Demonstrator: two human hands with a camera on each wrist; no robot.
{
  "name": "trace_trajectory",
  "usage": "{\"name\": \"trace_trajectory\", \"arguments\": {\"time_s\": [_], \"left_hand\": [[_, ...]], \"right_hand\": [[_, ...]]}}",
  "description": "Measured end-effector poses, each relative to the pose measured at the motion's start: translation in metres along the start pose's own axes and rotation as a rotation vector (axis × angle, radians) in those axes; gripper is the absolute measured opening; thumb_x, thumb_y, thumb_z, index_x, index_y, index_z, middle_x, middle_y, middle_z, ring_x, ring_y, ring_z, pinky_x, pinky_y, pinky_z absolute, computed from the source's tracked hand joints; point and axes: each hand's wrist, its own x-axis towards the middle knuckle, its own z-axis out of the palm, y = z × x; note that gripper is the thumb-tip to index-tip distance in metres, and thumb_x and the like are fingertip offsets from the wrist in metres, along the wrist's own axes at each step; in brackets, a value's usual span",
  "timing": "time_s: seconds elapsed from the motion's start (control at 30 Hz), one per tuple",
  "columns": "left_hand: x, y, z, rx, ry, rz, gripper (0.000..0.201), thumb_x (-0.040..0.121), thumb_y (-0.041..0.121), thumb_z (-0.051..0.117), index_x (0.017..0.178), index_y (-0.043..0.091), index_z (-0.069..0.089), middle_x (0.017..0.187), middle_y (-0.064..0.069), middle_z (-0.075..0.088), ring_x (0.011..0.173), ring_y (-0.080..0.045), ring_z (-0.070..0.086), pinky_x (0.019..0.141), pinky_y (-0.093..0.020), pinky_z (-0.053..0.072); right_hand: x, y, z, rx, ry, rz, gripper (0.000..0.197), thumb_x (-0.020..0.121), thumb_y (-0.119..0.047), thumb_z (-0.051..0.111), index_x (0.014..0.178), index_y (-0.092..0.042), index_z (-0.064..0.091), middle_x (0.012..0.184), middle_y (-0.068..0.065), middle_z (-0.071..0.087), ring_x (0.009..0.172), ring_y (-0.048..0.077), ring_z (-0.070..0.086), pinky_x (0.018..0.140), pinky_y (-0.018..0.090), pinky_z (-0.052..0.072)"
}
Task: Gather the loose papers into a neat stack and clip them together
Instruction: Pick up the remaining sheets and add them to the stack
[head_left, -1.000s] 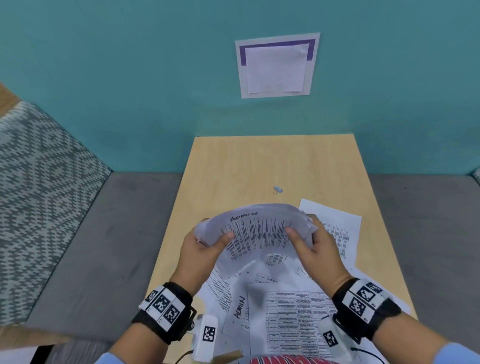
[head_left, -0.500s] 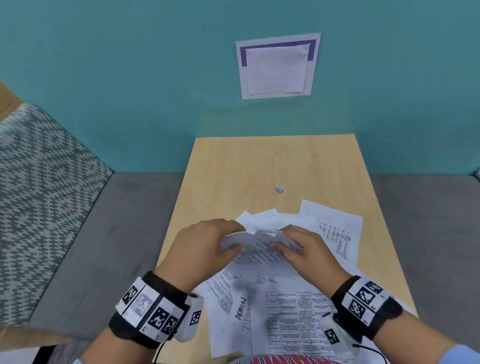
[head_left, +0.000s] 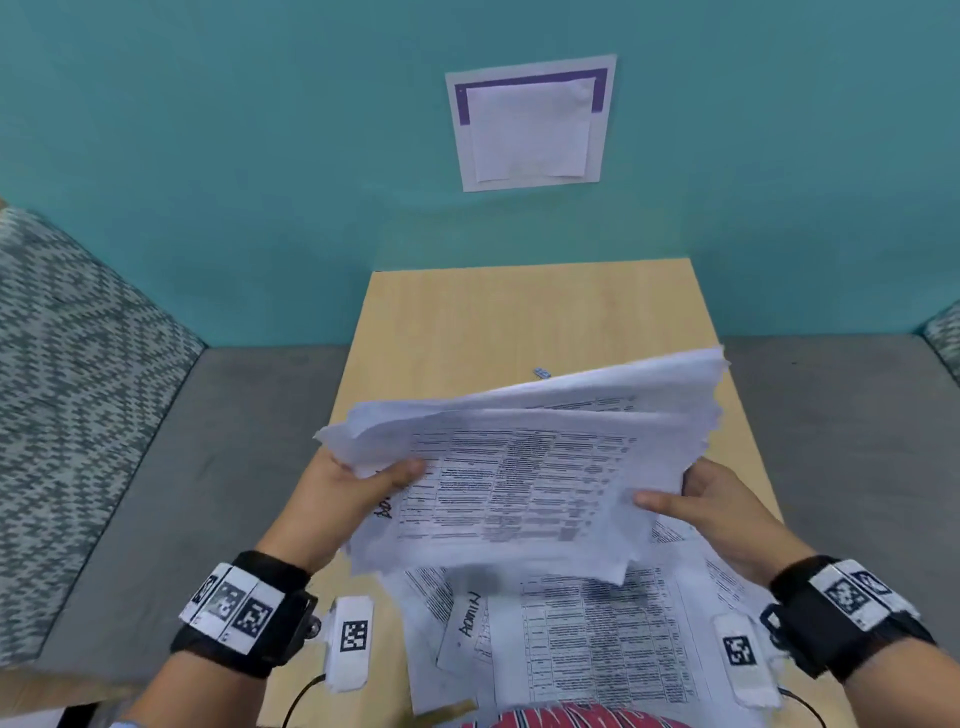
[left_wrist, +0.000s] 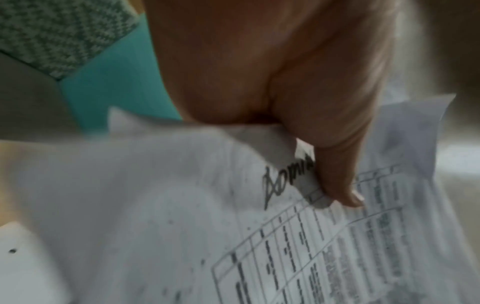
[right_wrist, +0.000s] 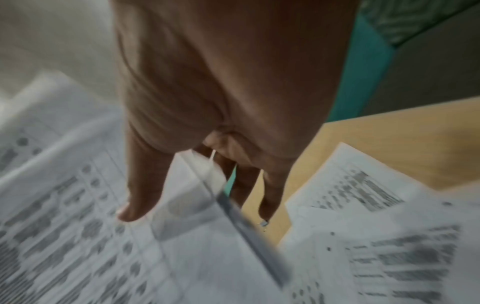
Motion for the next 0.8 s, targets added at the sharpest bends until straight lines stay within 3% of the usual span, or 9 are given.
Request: {"name": "trace_trajectory", "arguments": {"time_s": [0.07, 0.1, 0.2, 0.3, 0.37, 0.47, 0.5, 0.6, 0.8], "left_hand": [[0.000, -0.012, 0.002, -0.059, 0.039, -0.018, 0.035, 0.075, 0.027, 0.094, 0.107, 0.017, 0.082, 0.110, -0.006, 0.083, 0.100, -0.018, 0.079, 0.086, -0.036, 0.064], [0.000, -0.018, 0.004, -0.073, 0.055, -0.028, 0.027, 0.078, 0.021, 0.092, 0.102, 0.018, 0.082, 0.107, -0.004, 0.084, 0.097, -0.016, 0.079, 0.083, -0.033, 0.065], [0.003, -0.049, 0.013, -0.004, 0.053, -0.064, 0.023, 0.085, 0.001, 0.082, 0.103, 0.015, 0.081, 0.103, 0.000, 0.084, 0.097, -0.013, 0.079, 0.082, -0.029, 0.061], [0.003, -0.094, 0.027, 0.078, -0.045, -0.157, 0.034, 0.090, 0.012, 0.081, 0.123, 0.015, 0.074, 0.118, 0.003, 0.081, 0.111, -0.010, 0.075, 0.094, -0.031, 0.061], [0.000, -0.125, 0.031, 0.192, -0.069, -0.243, 0.030, 0.091, 0.034, 0.079, 0.118, 0.021, 0.077, 0.120, 0.009, 0.080, 0.111, -0.004, 0.074, 0.104, -0.043, 0.057], [0.000, -0.150, 0.032, 0.232, -0.051, -0.325, 0.025, 0.093, 0.035, 0.079, 0.117, 0.031, 0.075, 0.116, 0.014, 0.081, 0.104, 0.004, 0.075, 0.108, -0.046, 0.056], [0.001, -0.151, 0.032, 0.218, -0.034, -0.323, 0.025, 0.093, 0.031, 0.080, 0.117, 0.030, 0.075, 0.116, 0.012, 0.081, 0.105, 0.001, 0.075, 0.107, -0.045, 0.056], [0.005, -0.144, 0.030, 0.143, 0.037, -0.288, 0.032, 0.091, 0.023, 0.082, 0.123, 0.019, 0.076, 0.116, 0.006, 0.082, 0.108, -0.008, 0.077, 0.104, -0.043, 0.058], [0.003, -0.131, 0.031, 0.035, 0.050, -0.229, 0.035, 0.085, 0.008, 0.086, 0.117, 0.016, 0.076, 0.111, -0.003, 0.083, 0.101, -0.021, 0.080, 0.086, -0.032, 0.063]], "right_hand": [[-0.005, -0.012, 0.003, -0.041, 0.025, -0.081, 0.044, 0.074, -0.019, 0.091, 0.115, -0.017, 0.077, 0.116, 0.001, 0.081, 0.111, 0.017, 0.076, 0.102, 0.037, 0.057], [-0.008, -0.019, 0.006, -0.038, 0.074, -0.126, 0.034, 0.077, -0.012, 0.088, 0.109, -0.018, 0.080, 0.112, -0.001, 0.082, 0.107, 0.015, 0.077, 0.097, 0.031, 0.059], [-0.010, -0.013, 0.007, -0.019, 0.198, -0.216, 0.030, 0.080, -0.003, 0.086, 0.103, -0.021, 0.078, 0.101, -0.010, 0.083, 0.094, 0.003, 0.078, 0.081, 0.014, 0.059], [-0.003, 0.037, 0.003, -0.125, 0.213, -0.117, 0.036, 0.078, -0.023, 0.089, 0.112, -0.016, 0.078, 0.104, -0.003, 0.083, 0.098, 0.011, 0.078, 0.089, 0.030, 0.062], [0.003, 0.073, -0.003, -0.306, 0.221, -0.038, 0.048, 0.074, -0.045, 0.088, 0.114, -0.020, 0.078, 0.103, -0.006, 0.082, 0.097, 0.012, 0.078, 0.089, 0.037, 0.063], [0.013, 0.103, -0.008, -0.383, 0.248, -0.021, 0.012, 0.084, -0.026, 0.086, 0.092, -0.030, 0.078, 0.082, -0.012, 0.078, 0.080, 0.020, 0.073, 0.072, 0.016, 0.056], [0.015, 0.102, -0.008, -0.401, 0.258, -0.033, 0.014, 0.086, -0.018, 0.084, 0.088, -0.030, 0.078, 0.079, -0.012, 0.078, 0.078, 0.023, 0.072, 0.069, 0.016, 0.054], [0.013, 0.089, -0.004, -0.353, 0.303, -0.070, 0.013, 0.087, -0.018, 0.083, 0.097, -0.026, 0.080, 0.089, -0.010, 0.082, 0.090, 0.017, 0.078, 0.081, 0.033, 0.060], [0.007, 0.085, -0.004, -0.217, 0.293, -0.051, 0.035, 0.078, -0.021, 0.090, 0.110, -0.027, 0.077, 0.101, -0.008, 0.082, 0.099, 0.008, 0.076, 0.089, 0.027, 0.058]]}}
